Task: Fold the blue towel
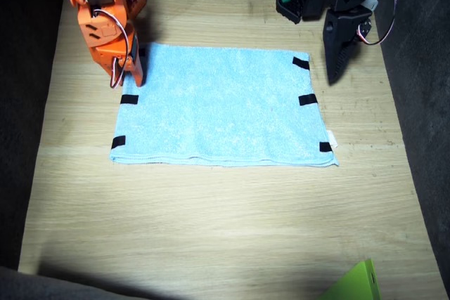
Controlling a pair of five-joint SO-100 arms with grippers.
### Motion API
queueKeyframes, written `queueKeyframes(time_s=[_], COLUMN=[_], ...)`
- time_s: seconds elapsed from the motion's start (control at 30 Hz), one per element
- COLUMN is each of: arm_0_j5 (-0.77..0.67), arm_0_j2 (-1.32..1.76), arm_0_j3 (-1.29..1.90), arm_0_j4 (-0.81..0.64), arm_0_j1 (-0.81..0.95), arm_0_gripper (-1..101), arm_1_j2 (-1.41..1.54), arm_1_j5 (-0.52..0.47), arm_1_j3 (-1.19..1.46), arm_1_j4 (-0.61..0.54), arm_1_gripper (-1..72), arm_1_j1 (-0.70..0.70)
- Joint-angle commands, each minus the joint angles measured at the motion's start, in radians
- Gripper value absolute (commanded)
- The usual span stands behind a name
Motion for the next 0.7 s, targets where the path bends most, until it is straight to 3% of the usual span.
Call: queueKeyframes(time_s=[0.0, 0.1, 0.3, 0.33, 0.43, 0.67], arm_0_j5=[0.021, 0.023, 0.028, 0.029, 0.032, 0.034], arm_0_j2=[0.037, 0.035, 0.043, 0.043, 0.040, 0.034], arm_0_j3=[0.003, 0.003, 0.006, 0.008, 0.009, 0.014], arm_0_j4=[0.011, 0.011, 0.012, 0.014, 0.014, 0.009], arm_0_j1=[0.011, 0.009, 0.014, 0.014, 0.015, 0.014], arm_0_gripper=[6, 6, 6, 6, 6, 6], arm_1_j2=[0.035, 0.015, 0.034, 0.032, 0.034, 0.106], arm_1_j5=[-0.014, -0.015, -0.028, -0.031, -0.029, -0.041], arm_1_j3=[0.018, 0.012, 0.012, 0.011, 0.008, 0.006], arm_1_j4=[-0.008, -0.008, 0.005, 0.008, 0.000, -0.054], arm_1_gripper=[7.1, 1.0, 0.1, 1.1, 14.0, 15.2], arm_1_j1=[0.012, 0.015, 0.049, 0.058, 0.060, 0.021])
